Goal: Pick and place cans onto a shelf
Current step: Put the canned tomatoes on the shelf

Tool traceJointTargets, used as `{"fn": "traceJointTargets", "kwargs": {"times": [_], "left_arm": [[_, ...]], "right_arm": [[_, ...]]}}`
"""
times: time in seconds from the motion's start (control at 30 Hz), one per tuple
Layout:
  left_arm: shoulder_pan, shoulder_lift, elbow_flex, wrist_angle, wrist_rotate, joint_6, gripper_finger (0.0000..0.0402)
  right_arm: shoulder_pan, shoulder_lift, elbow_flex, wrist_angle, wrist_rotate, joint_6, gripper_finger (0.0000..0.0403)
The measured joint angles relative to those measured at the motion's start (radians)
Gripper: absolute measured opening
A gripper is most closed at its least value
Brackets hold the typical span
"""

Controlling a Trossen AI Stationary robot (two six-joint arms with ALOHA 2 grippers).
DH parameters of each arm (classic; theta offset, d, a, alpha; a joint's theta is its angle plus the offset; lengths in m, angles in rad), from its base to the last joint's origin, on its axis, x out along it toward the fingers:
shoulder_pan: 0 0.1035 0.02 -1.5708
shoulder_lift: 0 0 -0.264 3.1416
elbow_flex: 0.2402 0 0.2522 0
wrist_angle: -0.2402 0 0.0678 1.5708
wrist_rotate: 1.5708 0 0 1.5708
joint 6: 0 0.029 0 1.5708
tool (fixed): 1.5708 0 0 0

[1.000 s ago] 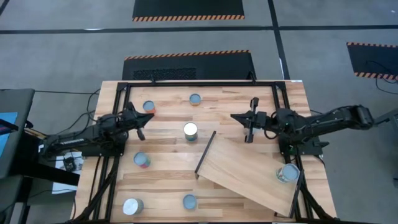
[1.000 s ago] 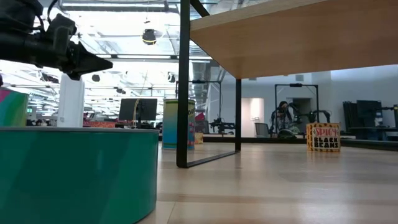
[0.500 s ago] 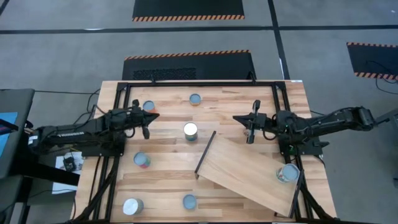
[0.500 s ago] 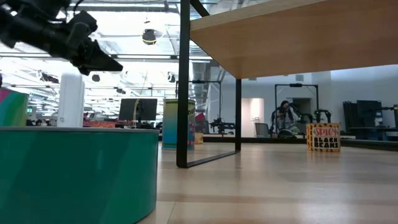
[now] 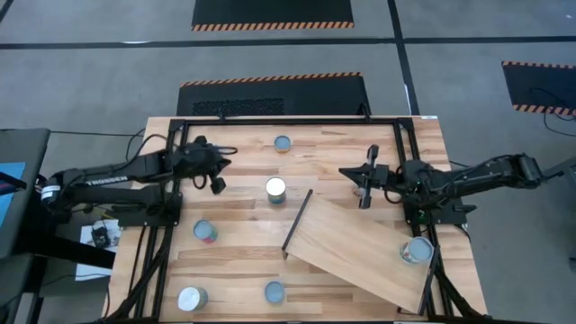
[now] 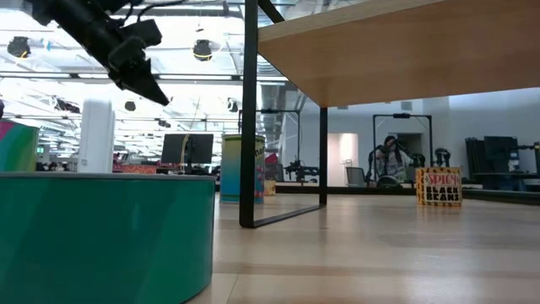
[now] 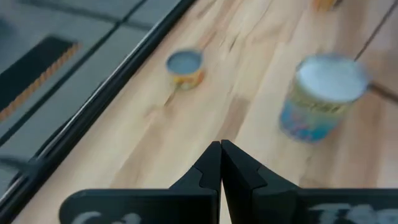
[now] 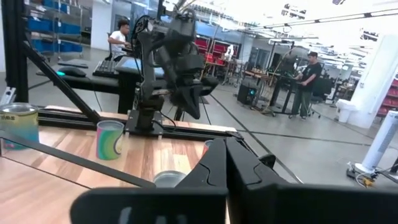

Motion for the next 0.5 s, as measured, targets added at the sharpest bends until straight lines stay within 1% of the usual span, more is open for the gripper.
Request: {"fn": "traceJointTargets", "kwargs": {"times": [0.1,0.23,0.37,0.5], "left_arm": [[0.058,0.044,0.063,-0.127,0.015,-0.009,0.0],[0.145,0.095,0.112,-0.27,0.084,0.0,0.0],[0.203,0.13,0.116,-0.315,0.097,0.031,0.0001],[0.235,0.154,0.116,-0.34,0.112,0.068,0.0012]], "right_arm": [[0.001,0.001,0.0,0.003,-0.002,0.001,0.0007],[0.001,0.001,0.0,0.001,-0.001,0.015,0.0004],[0.01,0.001,0.0,0.002,-0.002,0.018,0.0007],[0.011,0.001,0.0,0.002,-0.002,0.018,0.0005]]}}
